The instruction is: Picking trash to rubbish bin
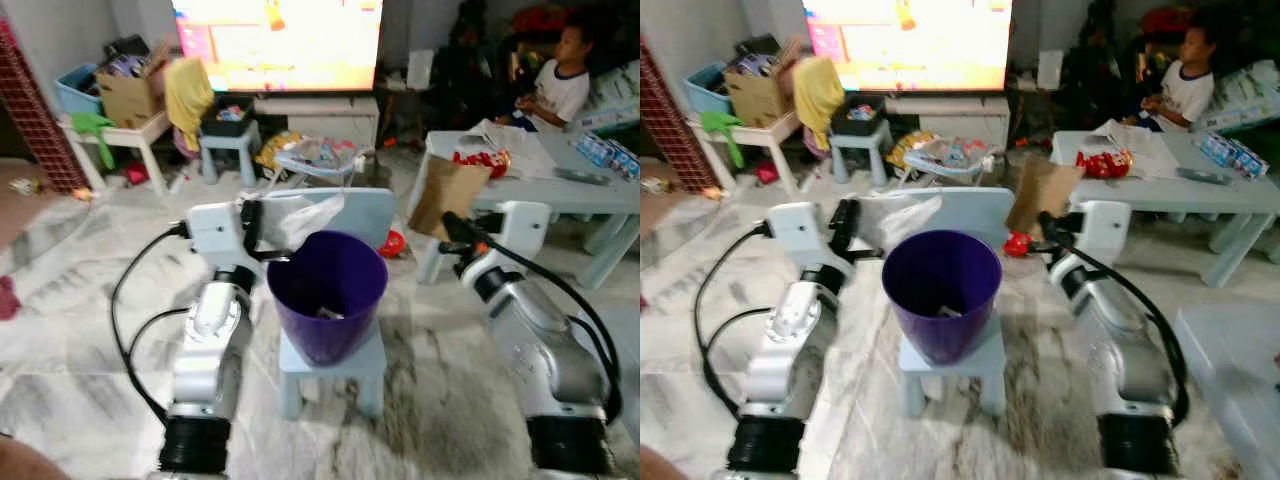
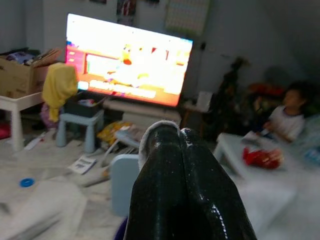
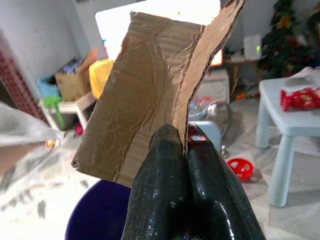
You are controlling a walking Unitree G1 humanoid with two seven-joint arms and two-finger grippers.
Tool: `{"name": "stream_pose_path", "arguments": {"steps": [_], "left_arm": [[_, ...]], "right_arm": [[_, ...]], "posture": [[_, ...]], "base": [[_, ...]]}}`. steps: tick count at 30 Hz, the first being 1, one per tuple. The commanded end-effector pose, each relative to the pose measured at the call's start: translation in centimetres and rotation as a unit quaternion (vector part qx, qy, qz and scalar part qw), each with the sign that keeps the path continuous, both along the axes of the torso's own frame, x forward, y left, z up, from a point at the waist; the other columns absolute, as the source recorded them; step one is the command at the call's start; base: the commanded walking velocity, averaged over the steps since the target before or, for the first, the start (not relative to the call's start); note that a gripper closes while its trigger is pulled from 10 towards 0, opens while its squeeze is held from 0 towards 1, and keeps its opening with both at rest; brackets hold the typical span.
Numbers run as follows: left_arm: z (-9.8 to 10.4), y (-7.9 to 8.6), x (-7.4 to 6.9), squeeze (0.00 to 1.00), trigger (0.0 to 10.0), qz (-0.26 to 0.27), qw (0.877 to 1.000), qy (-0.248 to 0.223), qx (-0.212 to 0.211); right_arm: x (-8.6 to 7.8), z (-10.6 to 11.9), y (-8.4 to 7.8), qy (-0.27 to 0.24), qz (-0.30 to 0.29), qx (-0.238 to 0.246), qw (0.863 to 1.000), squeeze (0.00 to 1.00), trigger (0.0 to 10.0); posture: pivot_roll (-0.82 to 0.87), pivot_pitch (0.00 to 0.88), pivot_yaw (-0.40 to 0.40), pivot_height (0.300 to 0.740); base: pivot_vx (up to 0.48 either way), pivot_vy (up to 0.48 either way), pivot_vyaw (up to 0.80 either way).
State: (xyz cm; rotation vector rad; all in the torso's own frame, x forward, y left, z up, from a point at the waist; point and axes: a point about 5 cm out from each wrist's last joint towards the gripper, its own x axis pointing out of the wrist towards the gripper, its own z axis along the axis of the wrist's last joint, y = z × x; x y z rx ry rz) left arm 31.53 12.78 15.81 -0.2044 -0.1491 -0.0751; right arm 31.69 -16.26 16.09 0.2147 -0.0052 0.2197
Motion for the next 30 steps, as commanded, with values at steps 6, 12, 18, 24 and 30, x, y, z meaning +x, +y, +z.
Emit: {"name": "stream_pose_path", "arguments": {"steps": [6, 12, 18, 24, 30], "left_arm": [[0.2, -0.9, 0.0, 0.0, 0.0, -0.012, 1.0, -0.004, 0.0], [0.1, -0.8, 0.0, 0.0, 0.0, -0.011, 1.0, -0.001, 0.004], [-0.5, 0.1, -0.2, 0.0, 0.0, 0.015, 1.0, 0.009, 0.009], [-2.9, 1.6, -0.9, 0.0, 0.0, 0.057, 0.997, 0.049, 0.028], [-4.5, 2.1, -1.3, 0.0, 0.0, 0.063, 0.994, 0.082, 0.021]], "right_arm": [[-0.2, 0.3, -0.8, -0.006, -0.012, -0.009, 1.0, 0.0, 10.0], [-0.1, 0.3, -0.5, -0.008, -0.007, -0.01, 1.0, 0.0, 10.0], [-0.3, -0.1, -0.5, -0.001, -0.004, -0.015, 1.0, 0.0, 10.0], [-0.2, 0.0, -0.3, -0.004, 0.0, -0.018, 1.0, 0.0, 10.0], [-0.3, -0.1, 0.1, -0.006, 0.013, -0.034, 0.999, 0.0, 10.0]], "posture": [[-0.03, 0.0, -0.01, 0.74], [-0.03, 0.0, -0.01, 0.74], [-0.02, 0.0, -0.01, 0.74], [-0.02, 0.0, -0.012, 0.74], [-0.02, 0.0, -0.015, 0.74]], "base": [[0.46, 0.0, 0.0], [0.458, 0.0, 0.0], [0.286, 0.0, 0.0], [0.0, 0.0, 0.0], [0.0, 0.0, 0.0]]}}
